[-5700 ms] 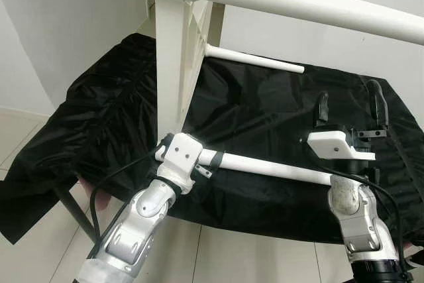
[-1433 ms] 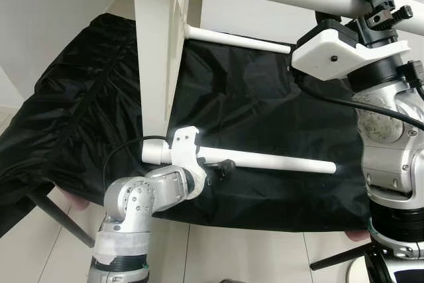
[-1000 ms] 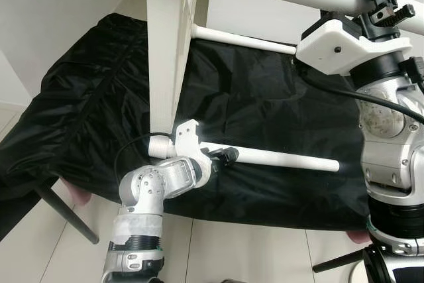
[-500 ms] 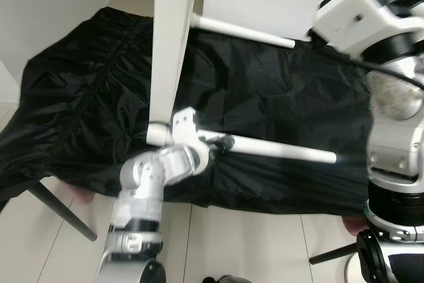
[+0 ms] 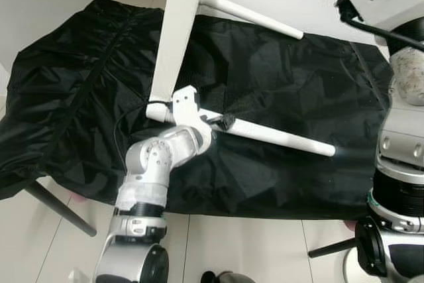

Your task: Building children table

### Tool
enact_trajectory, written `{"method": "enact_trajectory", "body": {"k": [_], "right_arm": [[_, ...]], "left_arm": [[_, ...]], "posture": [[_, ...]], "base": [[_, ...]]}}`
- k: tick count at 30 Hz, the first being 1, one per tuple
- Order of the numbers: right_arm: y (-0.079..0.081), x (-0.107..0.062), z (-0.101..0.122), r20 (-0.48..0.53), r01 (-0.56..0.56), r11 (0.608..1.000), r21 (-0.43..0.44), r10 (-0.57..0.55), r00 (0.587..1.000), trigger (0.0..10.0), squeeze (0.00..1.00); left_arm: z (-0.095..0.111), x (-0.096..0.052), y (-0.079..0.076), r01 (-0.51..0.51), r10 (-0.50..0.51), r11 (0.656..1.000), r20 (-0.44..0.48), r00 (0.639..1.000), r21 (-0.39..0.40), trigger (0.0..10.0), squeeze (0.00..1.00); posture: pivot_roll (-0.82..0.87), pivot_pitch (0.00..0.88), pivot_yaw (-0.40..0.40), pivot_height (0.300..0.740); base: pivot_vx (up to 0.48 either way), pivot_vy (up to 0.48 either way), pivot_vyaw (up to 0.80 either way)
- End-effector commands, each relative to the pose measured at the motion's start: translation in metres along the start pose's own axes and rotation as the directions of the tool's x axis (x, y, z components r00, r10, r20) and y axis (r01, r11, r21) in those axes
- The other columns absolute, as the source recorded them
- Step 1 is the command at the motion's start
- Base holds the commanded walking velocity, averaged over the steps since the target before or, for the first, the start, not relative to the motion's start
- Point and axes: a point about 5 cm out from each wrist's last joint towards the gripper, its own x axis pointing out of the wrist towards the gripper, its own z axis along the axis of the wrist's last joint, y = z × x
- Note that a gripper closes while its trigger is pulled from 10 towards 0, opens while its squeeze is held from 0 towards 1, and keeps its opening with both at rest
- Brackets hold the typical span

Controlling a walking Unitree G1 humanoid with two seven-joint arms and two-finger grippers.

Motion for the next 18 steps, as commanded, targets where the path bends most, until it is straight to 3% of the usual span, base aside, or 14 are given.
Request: {"method": "enact_trajectory", "body": {"k": [1,2,3,5,6,11,14,17,18], "right_arm": [[-0.021,-0.001,0.01,0.045,0.103,0.973,0.205,-0.115,0.992,0.0,0.0],[-0.022,-0.001,0.01,0.045,0.101,0.974,0.205,-0.113,0.993,0.0,0.0],[-0.022,0.0,0.01,0.044,0.1,0.974,0.205,-0.111,0.993,0.0,0.0],[-0.023,0.001,0.01,0.043,0.099,0.974,0.206,-0.111,0.993,0.0,0.0],[-0.023,0.002,0.01,0.042,0.101,0.973,0.207,-0.112,0.993,0.0,0.0],[-0.029,0.006,0.009,0.03,0.119,0.97,0.213,-0.128,0.991,0.0,0.0],[-0.038,0.01,0.004,-0.002,0.149,0.963,0.226,-0.152,0.988,0.0,0.0],[-0.04,0.01,0.003,-0.008,0.153,0.961,0.23,-0.155,0.988,0.0,0.0],[-0.042,0.009,-0.001,-0.021,0.166,0.957,0.237,-0.166,0.986,0.0,0.0]], "left_arm": [[0.012,0.004,-0.028,-0.009,0.021,0.995,0.115,0.993,-0.103,10.0,0.0],[0.015,0.005,-0.031,0.008,0.008,0.993,0.137,0.991,-0.117,10.0,0.0],[0.017,0.005,-0.042,0.052,-0.035,0.994,0.165,0.986,-0.099,4.4,0.0],[0.018,0.004,-0.05,0.083,-0.066,0.993,0.183,0.981,-0.084,4.4,0.0],[0.018,0.004,-0.056,0.111,-0.092,0.99,0.193,0.977,-0.086,0.0,0.0],[0.033,-0.006,-0.073,0.229,-0.195,0.97,0.302,0.933,-0.082,0.0,0.0],[0.062,-0.02,-0.082,0.286,-0.268,0.958,0.438,0.858,0.024,0.0,0.0],[0.067,-0.023,-0.084,0.297,-0.279,0.954,0.459,0.843,0.033,0.0,0.0],[0.083,-0.031,-0.089,0.329,-0.32,0.941,0.508,0.8,0.075,0.0,0.0]], "posture": [[-0.12,0.096,-0.057,0.74],[-0.12,0.095,-0.058,0.74],[-0.12,0.094,-0.06,0.74],[-0.12,0.094,-0.06,0.74],[-0.12,0.094,-0.06,0.74],[-0.13,0.089,-0.063,0.74],[-0.13,0.088,-0.069,0.74],[-0.13,0.088,-0.069,0.74],[-0.12,0.089,-0.073,0.74]], "base": [[0.0,0.0,0.0],[0.0,0.0,0.0],[0.0,0.0,0.0],[0.0,0.0,0.0],[0.0,0.0,0.0],[0.0,0.0,0.0],[0.0,0.0,0.0],[0.0,0.0,0.0],[0.0,0.0,0.0]]}}
